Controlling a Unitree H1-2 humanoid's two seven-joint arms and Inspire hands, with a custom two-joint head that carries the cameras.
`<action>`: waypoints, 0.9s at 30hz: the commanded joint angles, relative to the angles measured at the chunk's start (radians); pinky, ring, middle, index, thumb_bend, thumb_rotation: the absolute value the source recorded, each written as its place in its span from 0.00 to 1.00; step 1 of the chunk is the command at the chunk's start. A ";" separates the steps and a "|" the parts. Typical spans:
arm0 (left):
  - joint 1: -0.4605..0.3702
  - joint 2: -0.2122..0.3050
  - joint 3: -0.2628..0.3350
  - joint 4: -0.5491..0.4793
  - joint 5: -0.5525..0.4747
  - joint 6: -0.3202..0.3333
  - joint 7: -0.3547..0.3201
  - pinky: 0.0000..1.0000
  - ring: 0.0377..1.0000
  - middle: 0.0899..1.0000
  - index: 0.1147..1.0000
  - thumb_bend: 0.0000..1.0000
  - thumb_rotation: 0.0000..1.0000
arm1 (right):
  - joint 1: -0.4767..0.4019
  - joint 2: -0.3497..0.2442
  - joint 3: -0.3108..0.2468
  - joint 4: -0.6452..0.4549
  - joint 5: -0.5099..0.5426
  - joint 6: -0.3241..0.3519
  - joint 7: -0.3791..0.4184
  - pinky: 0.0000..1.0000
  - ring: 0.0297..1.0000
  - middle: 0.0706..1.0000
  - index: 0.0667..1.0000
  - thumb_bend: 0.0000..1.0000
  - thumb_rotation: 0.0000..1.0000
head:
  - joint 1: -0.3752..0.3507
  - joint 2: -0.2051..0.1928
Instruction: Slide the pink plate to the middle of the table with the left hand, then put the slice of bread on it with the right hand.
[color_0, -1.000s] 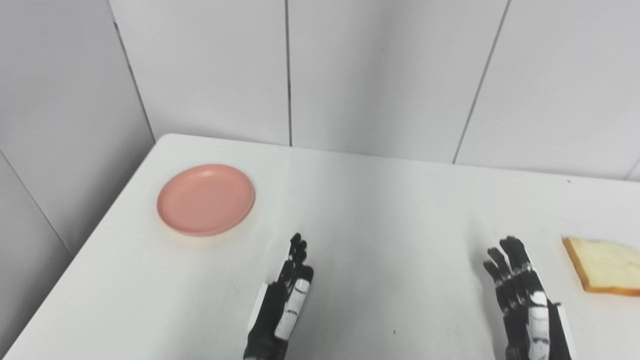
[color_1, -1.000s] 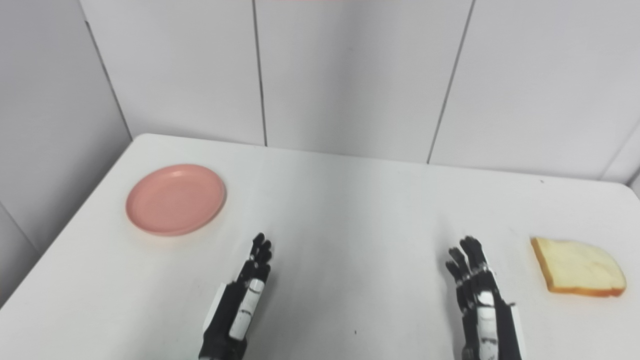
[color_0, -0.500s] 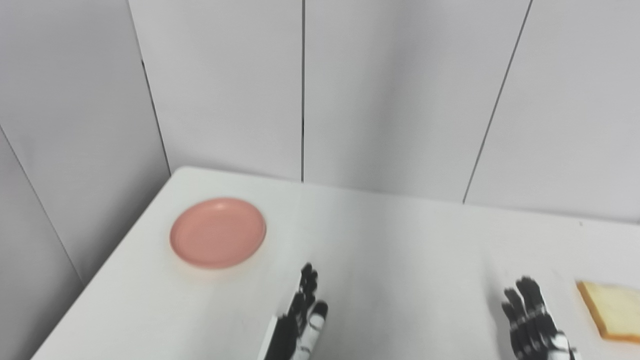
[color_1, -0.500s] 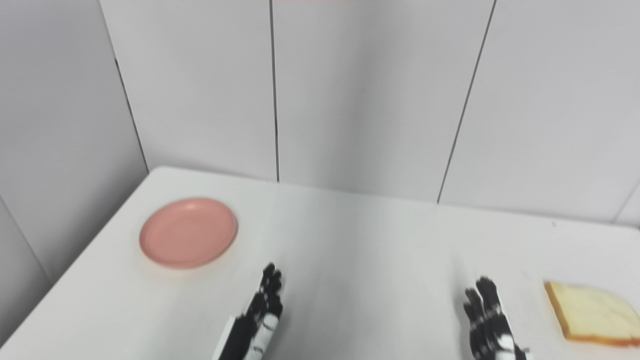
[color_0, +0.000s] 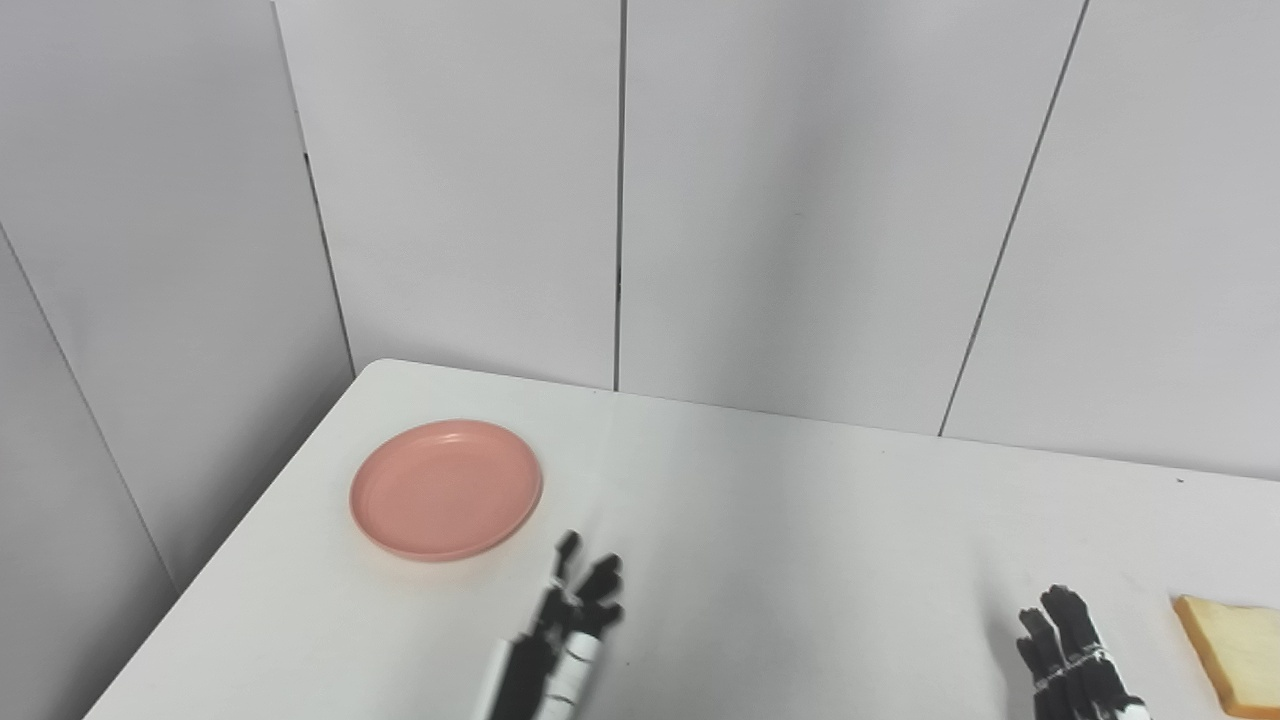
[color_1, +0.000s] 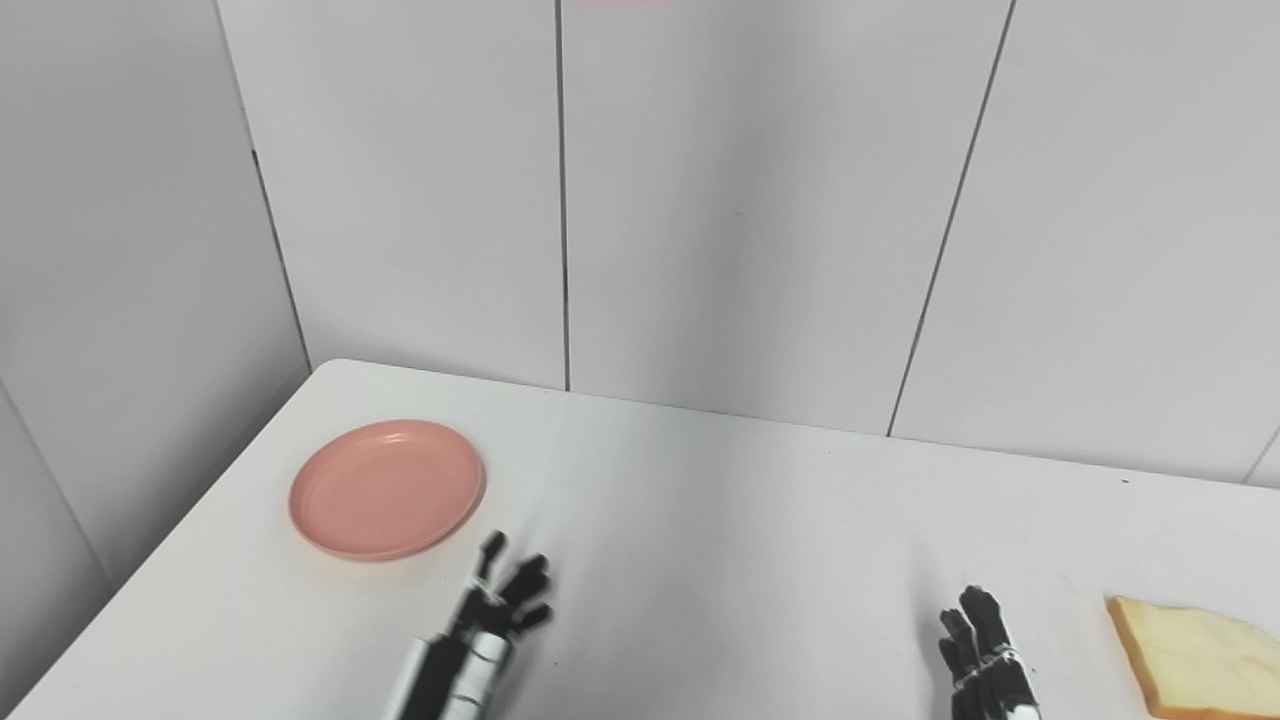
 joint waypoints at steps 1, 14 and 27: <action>-0.117 0.043 0.033 -0.090 -0.036 -0.032 -0.008 0.89 0.89 0.85 0.96 0.85 0.82 | 0.022 -0.021 -0.023 0.217 -0.023 -0.064 0.004 0.98 0.95 0.96 0.91 0.79 0.94 | -0.003 0.000; -0.427 0.235 0.197 -0.053 -0.077 0.092 -0.007 0.87 0.86 0.83 0.82 0.93 0.82 | 0.029 -0.008 -0.012 0.202 -0.031 -0.062 0.005 0.93 0.92 0.94 0.89 0.78 0.92 | -0.019 0.001; -0.610 0.444 0.252 0.212 0.014 -0.005 0.011 0.74 0.82 0.81 0.77 0.91 0.85 | 0.026 -0.007 -0.009 0.210 -0.020 -0.073 0.012 0.93 0.92 0.93 0.88 0.78 0.89 | -0.013 0.003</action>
